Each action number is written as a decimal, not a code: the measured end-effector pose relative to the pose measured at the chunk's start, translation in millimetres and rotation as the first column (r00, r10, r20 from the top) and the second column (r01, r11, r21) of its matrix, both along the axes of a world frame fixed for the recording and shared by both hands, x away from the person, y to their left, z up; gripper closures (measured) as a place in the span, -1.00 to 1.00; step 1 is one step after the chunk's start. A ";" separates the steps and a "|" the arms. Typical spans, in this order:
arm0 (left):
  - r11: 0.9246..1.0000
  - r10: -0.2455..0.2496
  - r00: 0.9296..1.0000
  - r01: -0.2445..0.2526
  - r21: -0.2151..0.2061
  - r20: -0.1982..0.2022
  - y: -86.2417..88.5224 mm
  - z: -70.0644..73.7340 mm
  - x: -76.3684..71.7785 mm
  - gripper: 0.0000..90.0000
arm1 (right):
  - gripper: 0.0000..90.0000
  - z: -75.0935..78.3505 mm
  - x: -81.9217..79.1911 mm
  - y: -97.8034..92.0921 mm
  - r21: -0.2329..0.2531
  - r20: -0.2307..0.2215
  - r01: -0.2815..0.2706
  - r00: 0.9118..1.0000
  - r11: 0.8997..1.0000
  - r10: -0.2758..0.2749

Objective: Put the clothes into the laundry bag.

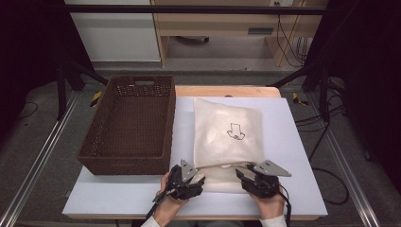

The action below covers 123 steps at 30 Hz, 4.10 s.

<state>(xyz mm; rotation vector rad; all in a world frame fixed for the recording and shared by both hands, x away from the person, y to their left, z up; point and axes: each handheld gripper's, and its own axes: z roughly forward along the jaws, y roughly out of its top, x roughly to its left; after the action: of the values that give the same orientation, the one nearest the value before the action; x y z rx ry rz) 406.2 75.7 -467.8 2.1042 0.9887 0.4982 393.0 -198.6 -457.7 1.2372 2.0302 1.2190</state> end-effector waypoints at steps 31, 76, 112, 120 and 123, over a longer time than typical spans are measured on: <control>0.999 -0.034 0.999 0.034 0.007 0.032 -3.9 5.9 -16.8 0.18 | 0.17 -5.3 -17.3 -40.5 -0.041 -0.058 0.071 0.996 0.997 -0.073; 0.993 0.032 0.999 -0.034 0.115 0.012 22.2 -12.1 -9.3 0.95 | 0.82 -28.9 -2.9 -14.4 -0.093 -0.148 -0.029 0.989 0.995 0.015; 0.999 -0.007 1.000 0.006 -0.048 -0.029 31.6 -12.3 -5.7 0.51 | 0.58 -26.4 1.4 -72.3 -0.062 -0.116 0.094 0.988 0.994 -0.100; 0.997 -0.016 1.000 0.014 -0.076 -0.025 28.1 -19.0 -2.6 0.04 | 0.19 1.2 -19.2 -50.4 -0.007 -0.011 -0.003 1.000 1.000 0.002; 0.997 -0.027 0.999 0.025 -0.068 -0.031 24.2 -19.2 -2.9 0.37 | 0.32 3.5 -20.1 -20.5 0.008 -0.034 -0.109 0.993 0.994 0.109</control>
<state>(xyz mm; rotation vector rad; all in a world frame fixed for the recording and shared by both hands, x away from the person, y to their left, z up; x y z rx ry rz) 403.2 99.9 -487.0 2.0674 0.9814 0.4136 372.9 -219.1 -454.2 1.1710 2.1455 1.2627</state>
